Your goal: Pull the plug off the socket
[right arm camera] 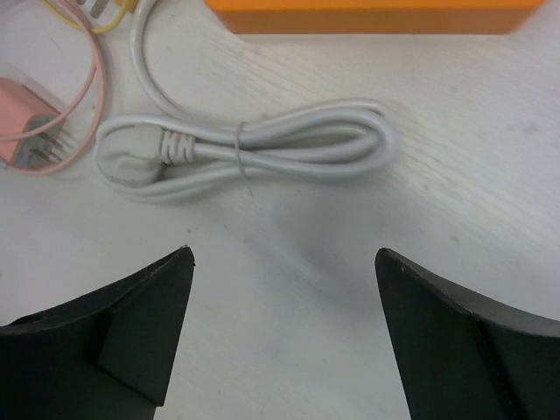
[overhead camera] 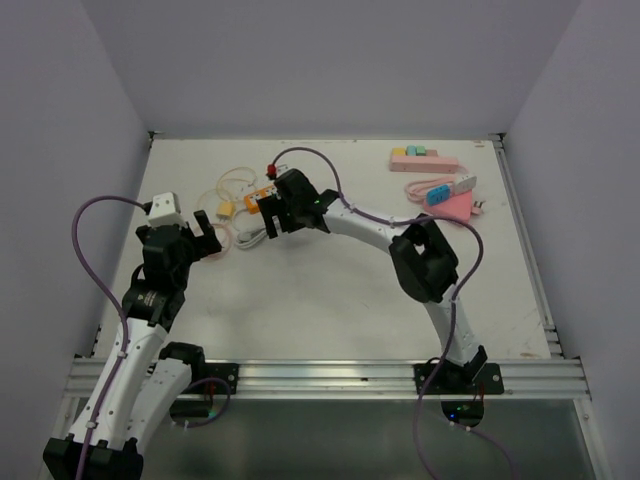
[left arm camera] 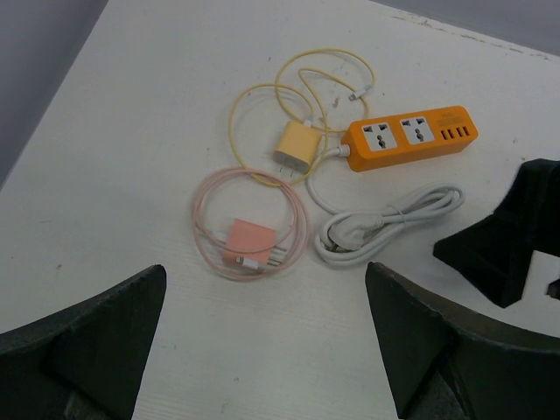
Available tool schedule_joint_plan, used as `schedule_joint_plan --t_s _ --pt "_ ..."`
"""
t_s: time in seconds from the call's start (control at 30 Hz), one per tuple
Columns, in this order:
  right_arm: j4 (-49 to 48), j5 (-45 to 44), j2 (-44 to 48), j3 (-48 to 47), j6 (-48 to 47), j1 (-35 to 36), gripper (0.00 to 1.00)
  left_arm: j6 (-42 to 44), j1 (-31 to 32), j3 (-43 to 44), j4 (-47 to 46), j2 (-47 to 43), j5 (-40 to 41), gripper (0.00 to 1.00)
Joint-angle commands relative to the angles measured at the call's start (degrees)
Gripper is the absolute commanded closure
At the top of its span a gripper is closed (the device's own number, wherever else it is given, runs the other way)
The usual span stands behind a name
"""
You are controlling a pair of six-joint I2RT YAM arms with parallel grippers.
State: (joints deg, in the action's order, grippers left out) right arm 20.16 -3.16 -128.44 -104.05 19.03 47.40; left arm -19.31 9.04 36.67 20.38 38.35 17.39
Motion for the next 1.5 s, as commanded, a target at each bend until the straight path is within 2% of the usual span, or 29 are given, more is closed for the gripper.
schedule_joint_plan --t_s 0.0,0.2,0.33,0.47,0.63,0.73,0.9,1.03,1.47 --pt "0.67 -2.55 14.41 5.07 -1.19 -4.58 0.11 -0.46 0.19 0.25 -2.45 -0.47 0.72 0.01" --pt "0.58 -7.73 26.56 16.5 0.66 -15.48 0.1 -0.55 0.19 0.25 -2.45 -0.56 0.45 0.0" --pt "-0.74 -9.41 33.86 23.97 6.79 -26.79 0.1 -0.55 0.19 0.25 -2.45 -0.73 0.45 0.0" --pt "-3.89 -5.12 40.27 33.35 13.57 -37.62 0.11 -0.64 0.19 0.16 -2.45 -0.73 0.28 0.0" --pt "-10.31 2.09 42.75 40.76 20.24 -50.7 0.09 -0.73 0.28 0.16 -2.54 -0.82 0.02 0.0" --pt "-14.53 5.79 42.66 44.1 22.45 -55.64 0.09 -0.73 0.37 0.07 -2.45 -0.91 -0.07 0.0" --pt "-20.5 10.01 39.85 46.31 24.57 -61.27 0.09 -0.64 0.37 0.16 -2.54 -0.91 -0.25 0.0" --pt "-24.55 14.57 34.07 46.22 25.97 -65.41 0.09 -0.73 0.45 -0.01 -2.45 -1.0 -0.25 0.0" --pt "-28.16 18.45 24.65 44.37 22.9 -66.47 0.17 -0.55 0.63 0.07 -2.63 -0.73 -0.51 0.0"
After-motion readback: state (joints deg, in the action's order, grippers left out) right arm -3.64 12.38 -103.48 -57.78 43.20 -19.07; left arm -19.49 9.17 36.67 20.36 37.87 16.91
